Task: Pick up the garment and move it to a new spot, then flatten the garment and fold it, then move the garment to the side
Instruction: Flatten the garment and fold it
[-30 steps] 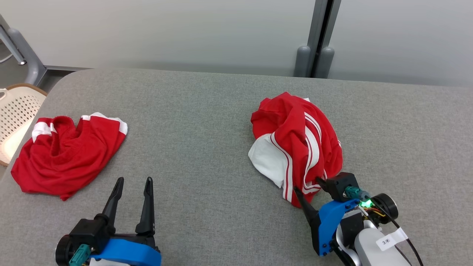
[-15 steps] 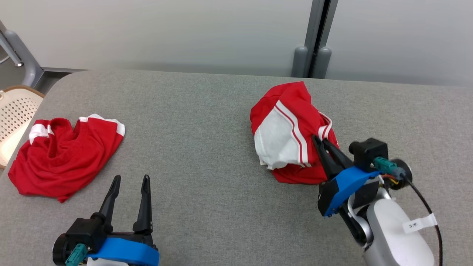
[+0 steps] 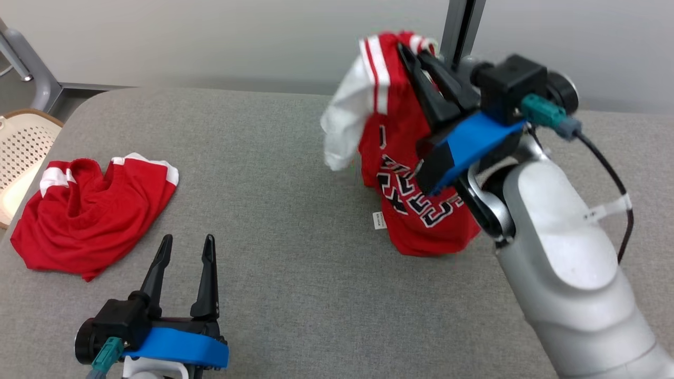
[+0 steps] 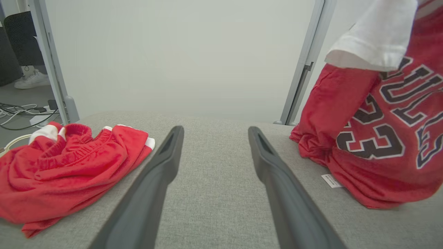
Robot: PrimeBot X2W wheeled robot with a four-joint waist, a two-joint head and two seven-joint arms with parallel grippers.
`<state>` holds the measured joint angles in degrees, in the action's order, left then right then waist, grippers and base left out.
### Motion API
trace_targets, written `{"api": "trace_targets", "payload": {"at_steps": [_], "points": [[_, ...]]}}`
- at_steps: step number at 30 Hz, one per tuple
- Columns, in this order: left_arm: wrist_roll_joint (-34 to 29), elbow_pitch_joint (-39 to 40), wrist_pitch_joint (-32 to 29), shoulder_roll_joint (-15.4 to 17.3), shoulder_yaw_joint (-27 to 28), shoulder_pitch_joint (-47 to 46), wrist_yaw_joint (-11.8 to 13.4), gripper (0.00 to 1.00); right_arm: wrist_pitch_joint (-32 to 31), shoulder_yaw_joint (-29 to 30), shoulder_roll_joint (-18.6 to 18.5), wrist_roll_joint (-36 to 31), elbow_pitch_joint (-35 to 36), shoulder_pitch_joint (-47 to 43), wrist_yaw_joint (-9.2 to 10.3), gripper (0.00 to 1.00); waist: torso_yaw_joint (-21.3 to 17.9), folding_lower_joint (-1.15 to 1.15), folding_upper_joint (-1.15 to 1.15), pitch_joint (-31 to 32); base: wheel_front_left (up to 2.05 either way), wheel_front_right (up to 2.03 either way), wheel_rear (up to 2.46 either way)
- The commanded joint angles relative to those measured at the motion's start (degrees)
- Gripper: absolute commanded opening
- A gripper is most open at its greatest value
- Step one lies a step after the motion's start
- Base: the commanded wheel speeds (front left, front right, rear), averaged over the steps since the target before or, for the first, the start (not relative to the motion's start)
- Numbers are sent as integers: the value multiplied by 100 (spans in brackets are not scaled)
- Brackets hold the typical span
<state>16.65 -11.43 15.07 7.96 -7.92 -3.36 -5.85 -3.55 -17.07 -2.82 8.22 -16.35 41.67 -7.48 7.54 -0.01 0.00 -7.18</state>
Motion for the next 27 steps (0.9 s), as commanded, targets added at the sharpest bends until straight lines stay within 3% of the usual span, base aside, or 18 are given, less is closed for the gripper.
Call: {"api": "trace_targets", "payload": {"at_steps": [1,7,12,17,22,27], "points": [[13,27,15,-8,1,-100,2,100,94,-195,-13,175,-71,428,-3,0,38,1,0,-56,0,0,0],[-11,71,15,-27,20,-183,-9,100,505,-887,-14,626,-285,1762,-2,0,99,1,0,-141,0,0,0],[-39,115,15,-53,28,-232,-15,100,770,-994,-26,613,-589,2054,-2,0,127,1,0,-174,0,0,0],[-62,175,15,-63,59,-219,-16,100,786,-738,-341,581,-976,1536,-2,0,95,1,0,-206,0,0,0],[-72,195,15,-73,84,-177,-23,100,717,-199,-1144,516,-1488,425,-2,0,49,1,0,-215,0,0,0],[-86,181,15,-72,101,-109,-20,100,563,349,-1620,363,-1792,-441,-2,0,-36,1,0,-167,0,0,0]]}}
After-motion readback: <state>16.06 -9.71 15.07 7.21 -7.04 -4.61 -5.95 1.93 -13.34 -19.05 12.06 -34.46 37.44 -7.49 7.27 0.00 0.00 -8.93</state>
